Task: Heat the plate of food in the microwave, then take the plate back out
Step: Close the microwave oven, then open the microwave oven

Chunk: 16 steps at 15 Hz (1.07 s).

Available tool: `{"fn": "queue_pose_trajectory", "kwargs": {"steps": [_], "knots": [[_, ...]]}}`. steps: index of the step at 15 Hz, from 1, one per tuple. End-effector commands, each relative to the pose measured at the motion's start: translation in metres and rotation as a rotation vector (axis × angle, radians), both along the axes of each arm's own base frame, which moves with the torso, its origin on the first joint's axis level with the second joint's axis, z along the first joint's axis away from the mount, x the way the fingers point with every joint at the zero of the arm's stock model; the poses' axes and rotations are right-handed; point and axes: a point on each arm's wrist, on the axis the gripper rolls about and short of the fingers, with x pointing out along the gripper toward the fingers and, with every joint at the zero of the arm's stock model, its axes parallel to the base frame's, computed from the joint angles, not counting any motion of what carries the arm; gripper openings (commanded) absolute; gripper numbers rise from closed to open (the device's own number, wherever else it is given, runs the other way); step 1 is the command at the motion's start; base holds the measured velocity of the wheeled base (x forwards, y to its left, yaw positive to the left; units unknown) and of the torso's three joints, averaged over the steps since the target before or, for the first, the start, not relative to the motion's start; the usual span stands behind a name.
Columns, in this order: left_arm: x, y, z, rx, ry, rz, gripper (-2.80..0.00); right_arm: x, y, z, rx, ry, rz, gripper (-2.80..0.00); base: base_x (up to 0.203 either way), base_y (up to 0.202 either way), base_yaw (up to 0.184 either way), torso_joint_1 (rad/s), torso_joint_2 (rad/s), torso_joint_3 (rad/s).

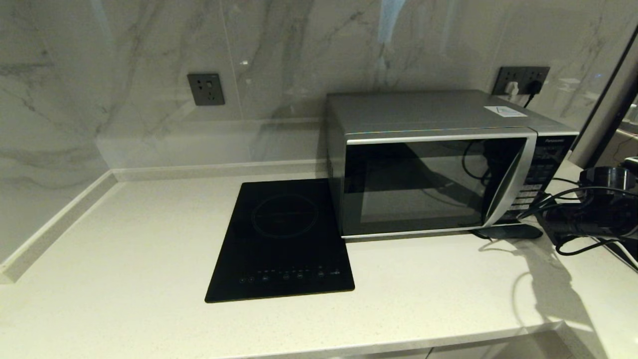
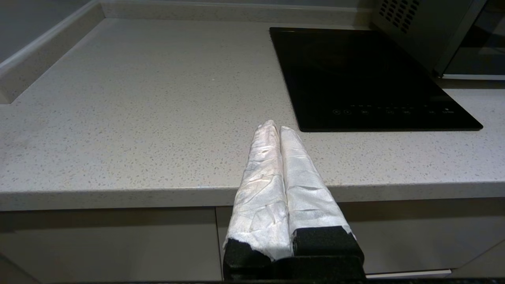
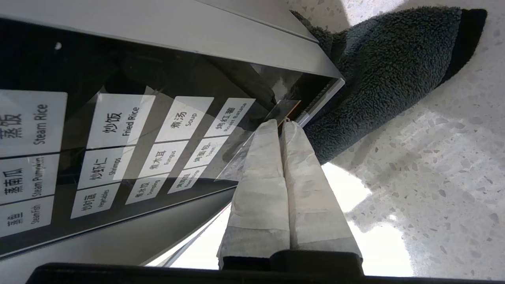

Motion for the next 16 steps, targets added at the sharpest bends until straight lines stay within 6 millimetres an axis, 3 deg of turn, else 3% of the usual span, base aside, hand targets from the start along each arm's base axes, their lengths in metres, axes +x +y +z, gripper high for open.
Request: {"fn": "queue_pose_trajectory", "kwargs": {"steps": [1, 10, 16], "knots": [[0.000, 0.000, 0.000, -0.001, 0.001, 0.001, -2.80, 0.002, 0.000, 0.000, 0.004, -0.004, 0.002, -2.80, 0.000, 0.000, 0.000, 0.000, 0.00, 0.000], [0.000, 0.000, 0.000, -0.001, 0.001, 0.001, -2.80, 0.001, 0.000, 0.001, 0.003, -0.005, 0.001, -2.80, 0.000, 0.000, 0.000, 0.000, 0.00, 0.000], [0.000, 0.000, 0.000, -0.001, 0.001, 0.001, -2.80, -0.047, 0.017, 0.043, -0.013, -0.039, -0.002, -2.80, 0.000, 0.000, 0.000, 0.000, 0.00, 0.000]]}}
